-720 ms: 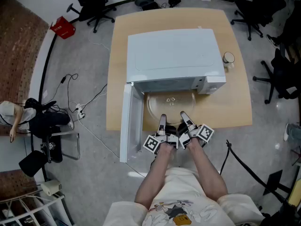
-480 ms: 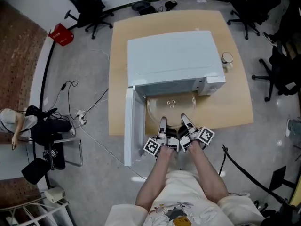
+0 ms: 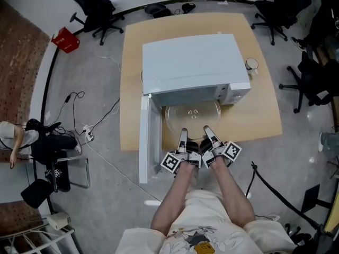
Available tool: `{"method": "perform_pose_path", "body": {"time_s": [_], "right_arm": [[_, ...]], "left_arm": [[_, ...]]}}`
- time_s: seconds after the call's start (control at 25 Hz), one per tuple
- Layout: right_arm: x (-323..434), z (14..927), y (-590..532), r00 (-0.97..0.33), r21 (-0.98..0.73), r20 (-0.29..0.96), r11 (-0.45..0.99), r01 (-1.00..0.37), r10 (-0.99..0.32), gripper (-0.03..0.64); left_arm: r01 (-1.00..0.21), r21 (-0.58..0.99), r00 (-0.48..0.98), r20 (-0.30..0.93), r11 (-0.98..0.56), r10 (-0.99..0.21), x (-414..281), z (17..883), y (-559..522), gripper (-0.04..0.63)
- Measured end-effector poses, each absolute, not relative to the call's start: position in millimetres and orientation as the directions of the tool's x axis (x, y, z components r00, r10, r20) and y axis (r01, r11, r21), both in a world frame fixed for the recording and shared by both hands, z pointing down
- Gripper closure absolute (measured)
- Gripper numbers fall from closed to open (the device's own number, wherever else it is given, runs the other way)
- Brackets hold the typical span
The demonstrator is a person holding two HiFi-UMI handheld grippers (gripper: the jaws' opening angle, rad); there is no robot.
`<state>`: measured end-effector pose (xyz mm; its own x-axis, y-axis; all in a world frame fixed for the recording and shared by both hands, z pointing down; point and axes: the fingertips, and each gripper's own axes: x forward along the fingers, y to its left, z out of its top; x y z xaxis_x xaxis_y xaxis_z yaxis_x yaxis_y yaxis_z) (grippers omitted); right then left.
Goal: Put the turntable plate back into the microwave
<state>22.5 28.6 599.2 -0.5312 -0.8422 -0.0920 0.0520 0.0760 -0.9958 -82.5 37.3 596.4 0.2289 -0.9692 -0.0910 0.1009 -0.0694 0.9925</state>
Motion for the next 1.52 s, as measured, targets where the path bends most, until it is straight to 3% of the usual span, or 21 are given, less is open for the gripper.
{"method": "perform_pose_path", "body": {"time_s": [0.88, 1.52], "right_arm": [[20, 615, -24, -0.618, -0.997, -0.076, 0.057, 0.051, -0.783, 0.578], [0, 616, -102, -0.589, -0.997, -0.072, 0.065, 0.033, -0.805, 0.577]], "left_arm": [[0.075, 0.995, 0.133, -0.073, -0.064, -0.988, -84, 613, -4, 0.568], [0.101, 0.993, 0.175, -0.075, -0.058, -0.982, -104, 616, -86, 0.568]]}}
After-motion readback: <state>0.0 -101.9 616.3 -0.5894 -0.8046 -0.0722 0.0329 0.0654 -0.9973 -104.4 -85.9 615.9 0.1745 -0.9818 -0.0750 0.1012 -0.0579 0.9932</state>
